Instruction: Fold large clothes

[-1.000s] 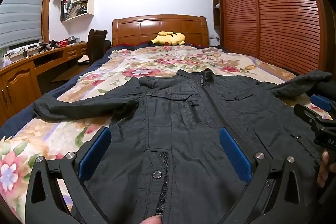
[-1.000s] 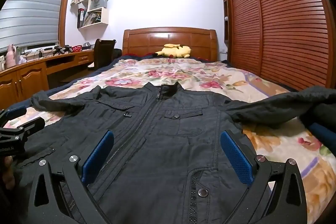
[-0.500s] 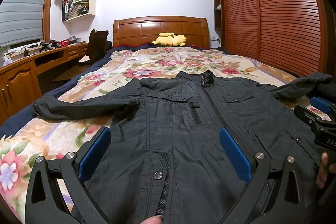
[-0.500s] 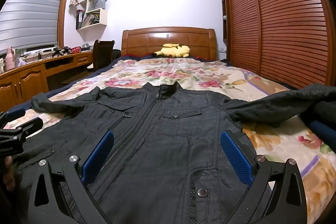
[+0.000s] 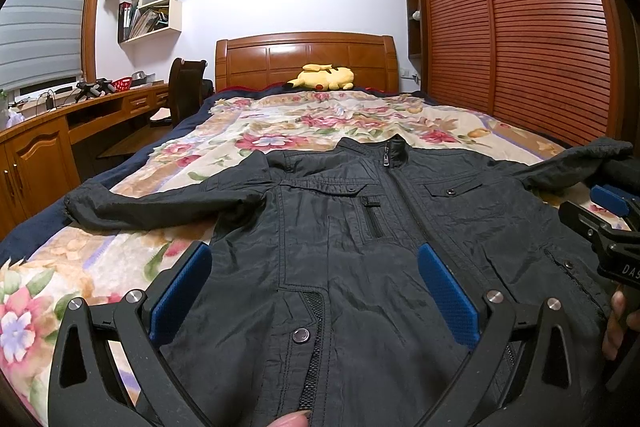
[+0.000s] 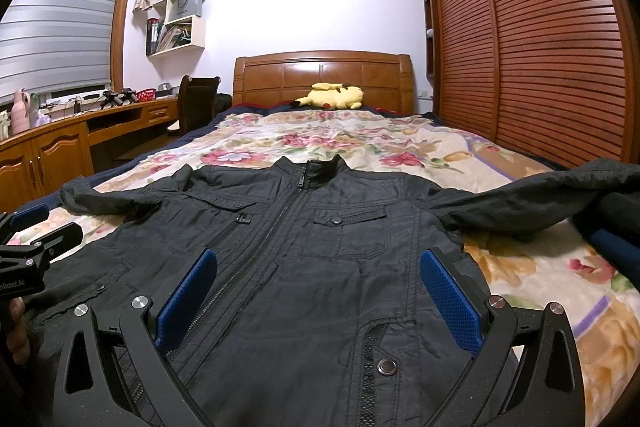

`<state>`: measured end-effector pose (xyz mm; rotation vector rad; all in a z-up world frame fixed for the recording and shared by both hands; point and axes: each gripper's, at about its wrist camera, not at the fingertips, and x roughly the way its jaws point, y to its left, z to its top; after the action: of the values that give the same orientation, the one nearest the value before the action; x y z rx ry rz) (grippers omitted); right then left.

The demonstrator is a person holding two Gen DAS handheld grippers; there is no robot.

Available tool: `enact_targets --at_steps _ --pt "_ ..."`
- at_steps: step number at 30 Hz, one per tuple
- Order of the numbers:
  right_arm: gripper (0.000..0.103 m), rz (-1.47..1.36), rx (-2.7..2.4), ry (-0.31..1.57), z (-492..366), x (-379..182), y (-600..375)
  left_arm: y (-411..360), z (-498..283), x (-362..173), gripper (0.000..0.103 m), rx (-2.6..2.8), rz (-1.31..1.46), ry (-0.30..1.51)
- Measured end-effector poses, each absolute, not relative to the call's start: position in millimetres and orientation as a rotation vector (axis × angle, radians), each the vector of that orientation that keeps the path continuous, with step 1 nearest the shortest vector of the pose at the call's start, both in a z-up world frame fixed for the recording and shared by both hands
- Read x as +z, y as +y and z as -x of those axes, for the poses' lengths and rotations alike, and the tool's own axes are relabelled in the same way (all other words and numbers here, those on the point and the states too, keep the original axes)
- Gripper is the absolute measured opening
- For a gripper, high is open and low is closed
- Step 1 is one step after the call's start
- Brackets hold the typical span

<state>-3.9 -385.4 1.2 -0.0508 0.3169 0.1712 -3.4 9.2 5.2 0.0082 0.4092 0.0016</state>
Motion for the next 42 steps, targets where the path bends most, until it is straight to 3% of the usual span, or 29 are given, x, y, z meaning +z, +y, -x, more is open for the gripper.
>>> enact_targets --at_steps 42 --pt "0.101 0.041 0.173 0.322 6.9 0.5 -384.7 6.7 3.6 3.7 0.103 0.004 -0.012 0.403"
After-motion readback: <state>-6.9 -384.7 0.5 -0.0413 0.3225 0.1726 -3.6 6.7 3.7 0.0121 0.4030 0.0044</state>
